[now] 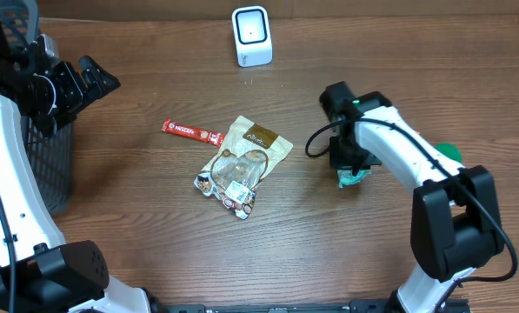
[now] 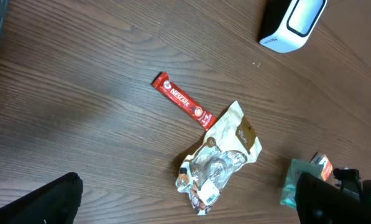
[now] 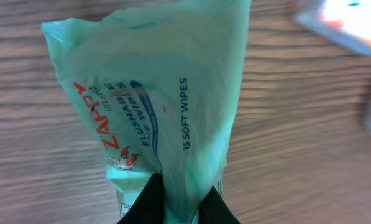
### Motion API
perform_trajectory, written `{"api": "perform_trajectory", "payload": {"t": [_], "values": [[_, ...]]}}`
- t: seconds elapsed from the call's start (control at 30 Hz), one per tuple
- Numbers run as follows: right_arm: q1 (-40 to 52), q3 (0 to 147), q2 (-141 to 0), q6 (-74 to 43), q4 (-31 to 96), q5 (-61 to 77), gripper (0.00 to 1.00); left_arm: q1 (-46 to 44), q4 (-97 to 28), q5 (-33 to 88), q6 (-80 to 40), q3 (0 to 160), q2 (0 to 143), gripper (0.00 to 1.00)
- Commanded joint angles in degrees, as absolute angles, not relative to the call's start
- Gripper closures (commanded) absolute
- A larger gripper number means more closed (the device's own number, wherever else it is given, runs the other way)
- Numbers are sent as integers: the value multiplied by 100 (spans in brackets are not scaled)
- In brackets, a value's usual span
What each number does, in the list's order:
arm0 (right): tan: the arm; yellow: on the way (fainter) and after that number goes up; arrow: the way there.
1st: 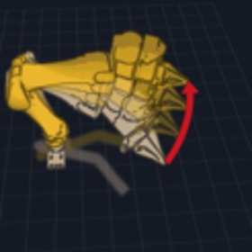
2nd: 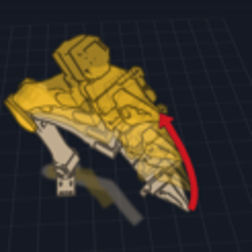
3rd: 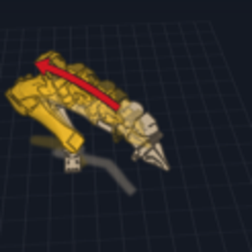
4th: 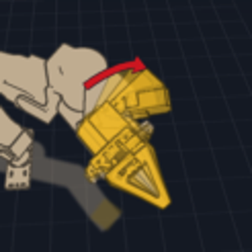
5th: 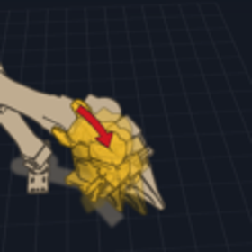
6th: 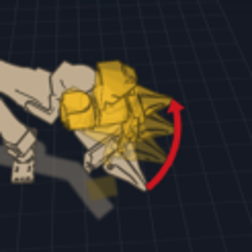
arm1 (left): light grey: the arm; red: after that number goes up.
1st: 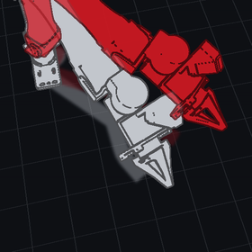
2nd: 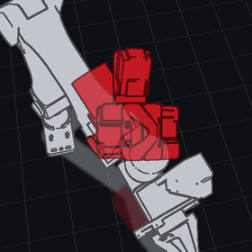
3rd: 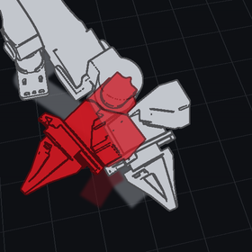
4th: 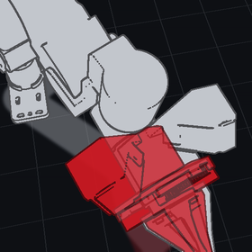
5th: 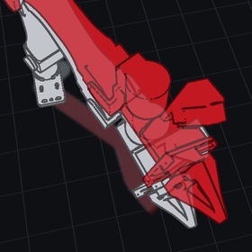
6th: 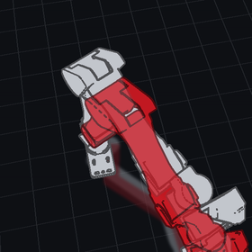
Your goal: Scan the item barcode
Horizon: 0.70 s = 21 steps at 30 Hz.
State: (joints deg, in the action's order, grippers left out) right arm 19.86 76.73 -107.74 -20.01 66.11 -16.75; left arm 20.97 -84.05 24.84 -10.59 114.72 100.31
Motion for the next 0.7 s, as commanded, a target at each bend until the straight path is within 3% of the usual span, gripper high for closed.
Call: {"api": "perform_trajectory", "payload": {"t": [0.0,0.3,0.67], "values": [[2418,7787,-10768,-3089,6779,-3376,96,2060,-8396,2486,-1096,11458,10038,0],[3476,7435,-10770,-4615,6803,-5293,96,2060,-8399,2486,-1094,11458,10038,0],[3806,6595,-10781,-4672,6342,-6082,96,2060,-8399,2486,-1094,11458,10038,0]]}}
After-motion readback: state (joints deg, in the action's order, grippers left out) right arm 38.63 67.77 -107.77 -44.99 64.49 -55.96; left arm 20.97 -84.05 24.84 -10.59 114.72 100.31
